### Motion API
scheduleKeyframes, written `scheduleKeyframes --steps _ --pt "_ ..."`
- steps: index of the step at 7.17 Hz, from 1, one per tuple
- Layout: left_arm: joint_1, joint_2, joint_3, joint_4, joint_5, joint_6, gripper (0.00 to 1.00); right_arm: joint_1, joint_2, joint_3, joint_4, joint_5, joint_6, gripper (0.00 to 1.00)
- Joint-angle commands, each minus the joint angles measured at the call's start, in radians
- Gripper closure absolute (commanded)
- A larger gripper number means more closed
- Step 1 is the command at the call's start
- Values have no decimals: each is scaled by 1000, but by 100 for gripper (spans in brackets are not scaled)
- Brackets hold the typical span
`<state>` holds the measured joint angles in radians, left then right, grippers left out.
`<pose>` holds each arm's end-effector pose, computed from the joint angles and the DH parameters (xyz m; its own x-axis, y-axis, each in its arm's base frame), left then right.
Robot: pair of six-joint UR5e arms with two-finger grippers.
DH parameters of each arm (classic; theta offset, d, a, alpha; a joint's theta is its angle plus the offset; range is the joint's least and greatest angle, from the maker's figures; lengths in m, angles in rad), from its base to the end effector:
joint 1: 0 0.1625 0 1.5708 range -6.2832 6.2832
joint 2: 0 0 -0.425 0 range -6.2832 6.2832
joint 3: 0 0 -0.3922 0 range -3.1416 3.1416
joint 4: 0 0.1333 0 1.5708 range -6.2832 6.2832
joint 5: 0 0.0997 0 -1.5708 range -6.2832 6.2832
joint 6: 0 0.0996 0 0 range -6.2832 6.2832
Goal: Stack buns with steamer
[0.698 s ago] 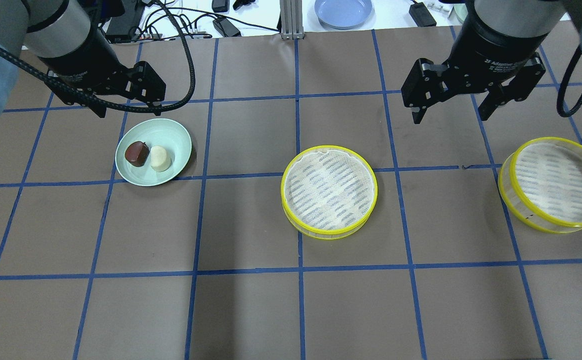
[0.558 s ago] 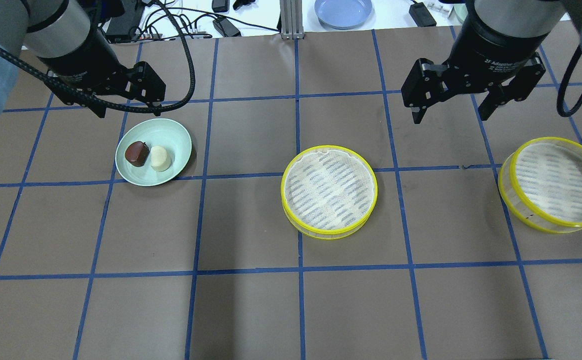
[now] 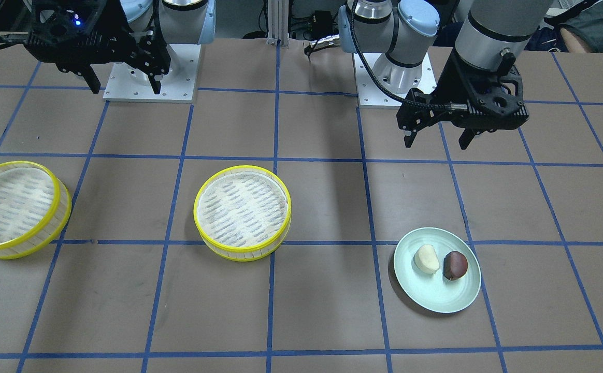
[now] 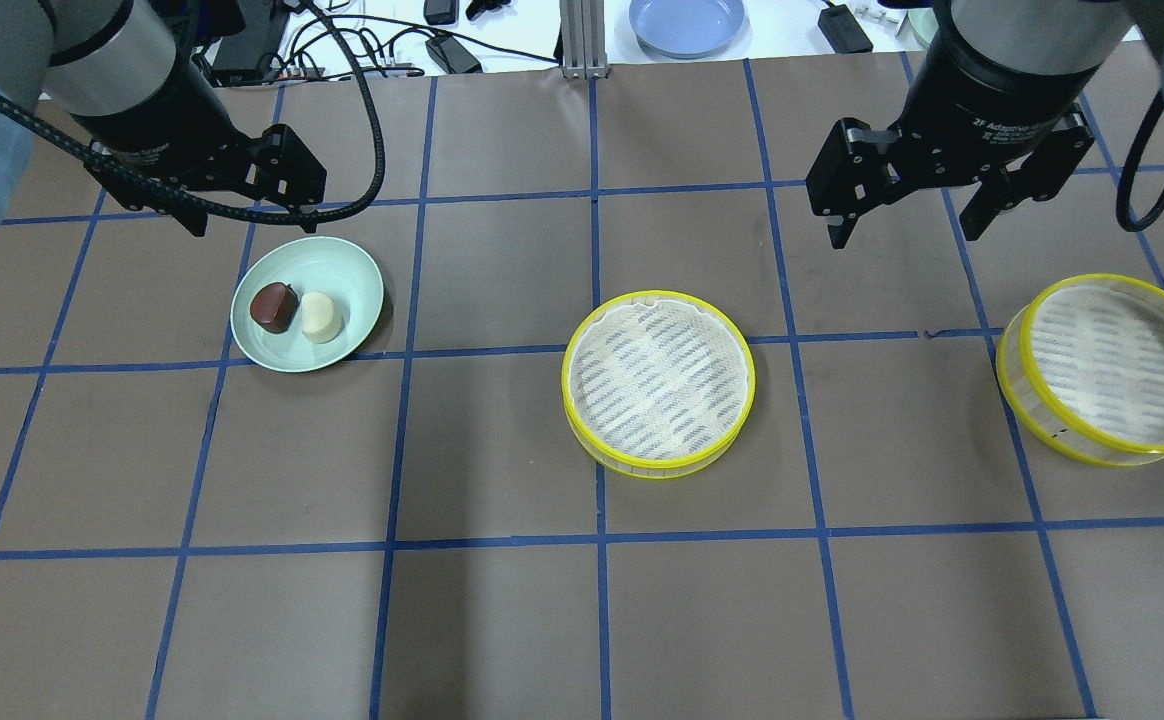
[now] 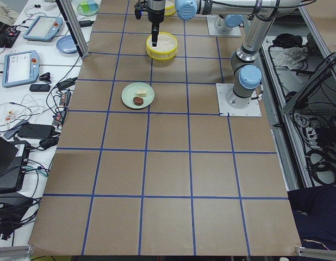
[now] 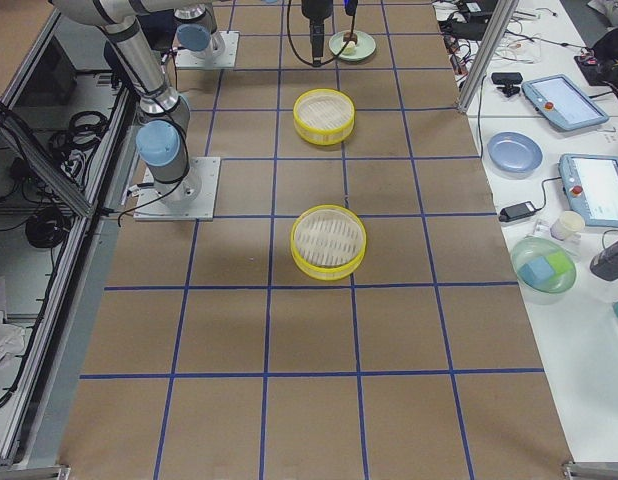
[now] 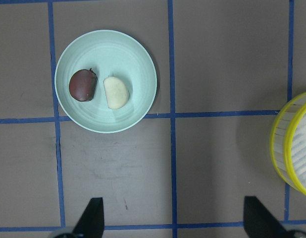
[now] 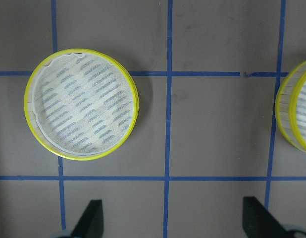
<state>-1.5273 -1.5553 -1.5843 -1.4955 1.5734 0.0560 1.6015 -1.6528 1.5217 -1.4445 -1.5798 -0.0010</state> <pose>-0.1115 -0.4980 0.4966 -0.9999 0.0121 -0.0069 0.0126 0.9970 -0.0769 0.1463 -0.4499 0.5382 -0.9995 -0.0317 0.0090 -0.0317 0.9995 -0.0048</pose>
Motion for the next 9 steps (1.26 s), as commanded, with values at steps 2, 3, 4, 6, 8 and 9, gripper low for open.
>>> scheduleKeyframes --steps 2,3,4,6,8,9 --pt "4 -20 0 0 -7 2 0 -166 1 14 9 -66 -185 0" --pt "4 -22 -8 0 0 4 0 -252 2 37 12 -115 -300 1" --pt "6 -22 -35 12 -6 2 0 -369 17 67 1 -106 -455 1" --pt "31 -22 -52 17 -7 4 0 -574 143 121 -121 -94 -738 2" --pt "102 -34 -57 20 -15 2 0 -691 294 123 -293 -109 -853 4" --pt "120 -75 -63 85 -13 1 0 -703 344 123 -351 -108 -926 8"
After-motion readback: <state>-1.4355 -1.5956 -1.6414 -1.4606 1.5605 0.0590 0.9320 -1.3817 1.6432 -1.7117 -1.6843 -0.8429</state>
